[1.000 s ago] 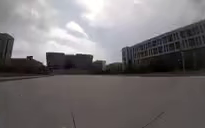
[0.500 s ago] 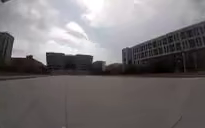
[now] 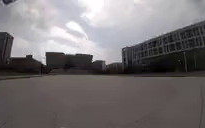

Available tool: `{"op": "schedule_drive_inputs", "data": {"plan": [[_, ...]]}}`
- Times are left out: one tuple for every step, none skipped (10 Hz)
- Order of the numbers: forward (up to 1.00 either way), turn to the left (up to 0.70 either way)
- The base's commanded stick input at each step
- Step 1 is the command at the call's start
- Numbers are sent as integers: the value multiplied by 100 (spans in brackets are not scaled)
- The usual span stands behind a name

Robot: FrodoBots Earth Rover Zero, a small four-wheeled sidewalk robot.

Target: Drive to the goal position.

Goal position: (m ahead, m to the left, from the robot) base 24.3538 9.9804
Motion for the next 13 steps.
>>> {"op": "schedule_drive_inputs", "data": {"plan": [[70, 35], [70, 35], [70, 16], [70, 0], [70, 0], [70, 0], [70, 0], [70, 0], [70, 0], [70, 0], [70, 0], [70, 0], [70, 0]]}}
